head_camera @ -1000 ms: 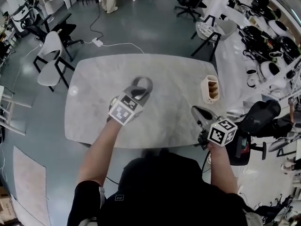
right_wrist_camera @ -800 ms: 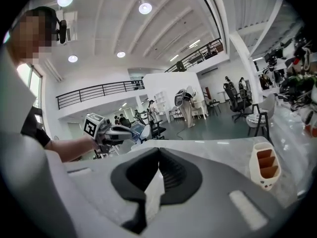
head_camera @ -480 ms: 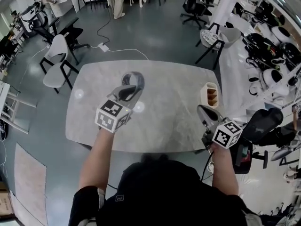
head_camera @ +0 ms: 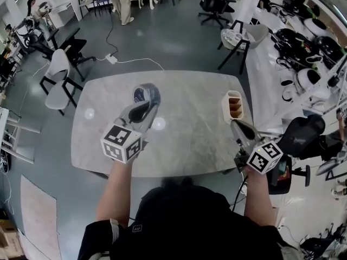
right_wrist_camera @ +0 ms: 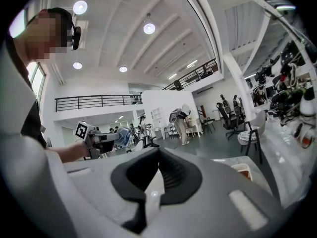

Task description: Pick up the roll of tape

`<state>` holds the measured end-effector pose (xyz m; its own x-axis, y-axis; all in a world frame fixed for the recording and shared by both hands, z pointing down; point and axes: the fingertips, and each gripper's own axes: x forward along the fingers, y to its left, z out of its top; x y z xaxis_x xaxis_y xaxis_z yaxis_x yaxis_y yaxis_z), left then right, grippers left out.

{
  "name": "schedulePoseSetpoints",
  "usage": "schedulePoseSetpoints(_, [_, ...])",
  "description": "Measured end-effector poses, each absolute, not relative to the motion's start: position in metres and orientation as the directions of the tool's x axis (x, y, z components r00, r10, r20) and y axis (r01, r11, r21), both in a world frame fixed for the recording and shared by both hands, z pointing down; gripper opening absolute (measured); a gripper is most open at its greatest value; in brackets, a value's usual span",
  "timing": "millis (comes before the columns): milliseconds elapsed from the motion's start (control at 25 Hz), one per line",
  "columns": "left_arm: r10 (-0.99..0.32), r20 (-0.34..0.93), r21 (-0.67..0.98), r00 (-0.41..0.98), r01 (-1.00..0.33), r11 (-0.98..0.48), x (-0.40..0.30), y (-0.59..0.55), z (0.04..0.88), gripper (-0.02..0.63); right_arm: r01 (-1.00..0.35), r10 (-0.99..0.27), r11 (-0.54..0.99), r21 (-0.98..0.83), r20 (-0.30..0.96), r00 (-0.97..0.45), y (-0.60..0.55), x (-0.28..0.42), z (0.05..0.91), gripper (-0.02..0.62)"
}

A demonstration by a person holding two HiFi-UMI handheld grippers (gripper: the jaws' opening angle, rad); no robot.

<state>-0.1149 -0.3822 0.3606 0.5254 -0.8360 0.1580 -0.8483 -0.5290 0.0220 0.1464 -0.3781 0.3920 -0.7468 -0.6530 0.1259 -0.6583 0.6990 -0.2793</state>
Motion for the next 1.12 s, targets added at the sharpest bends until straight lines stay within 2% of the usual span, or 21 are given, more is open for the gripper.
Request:
schedulePoseSetpoints(320, [-0.836, 0.125, 0.049, 0.534, -0.845, -0.533, -0.092, -0.385, 0.365, 0.053, -0.692, -0.7, 0.679, -0.245, 0.07, -0.711, -0.371, 0.176, 0.386, 0.002])
schedulePoseSetpoints(680, [-0.84, 0.142, 0.058, 0.524, -0.851, -0.521, -0.077, -0.394, 0.373, 0.053, -0.684, -0.688, 0.703, -0.194, 0.056, -0.723, -0.377, 0.167, 0.382, 0.002])
schedulePoseSetpoints(1120, [-0.867, 0.137, 0.031, 0.48, -0.877, -0.48, -0.095, -0.405, 0.362, 0.052, -0.677, -0.686, 0.714, -0.178, 0.017, -0.728, -0.391, 0.157, 0.365, 0.002])
